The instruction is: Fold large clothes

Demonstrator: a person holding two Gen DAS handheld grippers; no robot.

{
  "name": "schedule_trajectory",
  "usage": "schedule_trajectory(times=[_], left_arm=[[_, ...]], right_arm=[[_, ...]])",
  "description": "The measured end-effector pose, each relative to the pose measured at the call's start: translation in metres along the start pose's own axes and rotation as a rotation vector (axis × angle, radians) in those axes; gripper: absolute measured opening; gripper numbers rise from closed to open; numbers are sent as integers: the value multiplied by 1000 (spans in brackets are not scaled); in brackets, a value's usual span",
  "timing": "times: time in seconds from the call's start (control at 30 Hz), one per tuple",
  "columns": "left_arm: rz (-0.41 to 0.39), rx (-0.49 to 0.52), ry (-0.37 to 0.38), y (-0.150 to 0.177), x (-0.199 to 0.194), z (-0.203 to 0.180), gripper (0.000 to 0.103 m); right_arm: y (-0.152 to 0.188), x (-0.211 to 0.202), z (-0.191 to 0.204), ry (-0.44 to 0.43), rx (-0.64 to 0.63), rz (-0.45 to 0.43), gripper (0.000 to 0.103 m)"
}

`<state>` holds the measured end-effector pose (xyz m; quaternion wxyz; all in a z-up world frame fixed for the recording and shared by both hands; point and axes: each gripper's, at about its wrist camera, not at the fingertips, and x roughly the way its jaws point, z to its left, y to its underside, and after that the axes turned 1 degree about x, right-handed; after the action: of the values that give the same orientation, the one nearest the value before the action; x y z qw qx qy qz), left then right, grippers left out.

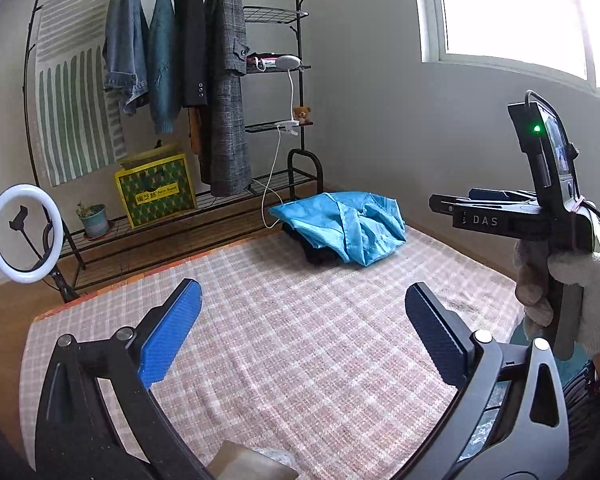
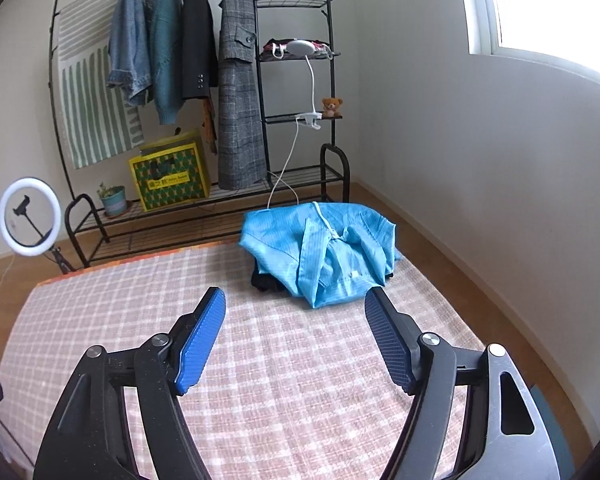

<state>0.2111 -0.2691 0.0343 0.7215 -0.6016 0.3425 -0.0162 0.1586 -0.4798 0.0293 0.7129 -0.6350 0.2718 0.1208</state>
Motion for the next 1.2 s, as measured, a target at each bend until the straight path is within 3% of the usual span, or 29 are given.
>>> schedule_trajectory(times=[0.17, 0.4, 0.83, 1.2], left_arm=[[39, -16, -11, 11, 16, 4, 103], [82, -26, -19, 19, 30, 6, 103], [74, -17, -23, 17, 30, 6, 103], [72, -12, -21, 17, 29, 4, 103]], right_arm=[[14, -1, 7, 28, -18, -42, 81], [25, 27, 8, -44, 44, 39, 81], [29, 37, 2, 32, 52, 26, 81], [29, 40, 6, 41, 34, 25, 81]])
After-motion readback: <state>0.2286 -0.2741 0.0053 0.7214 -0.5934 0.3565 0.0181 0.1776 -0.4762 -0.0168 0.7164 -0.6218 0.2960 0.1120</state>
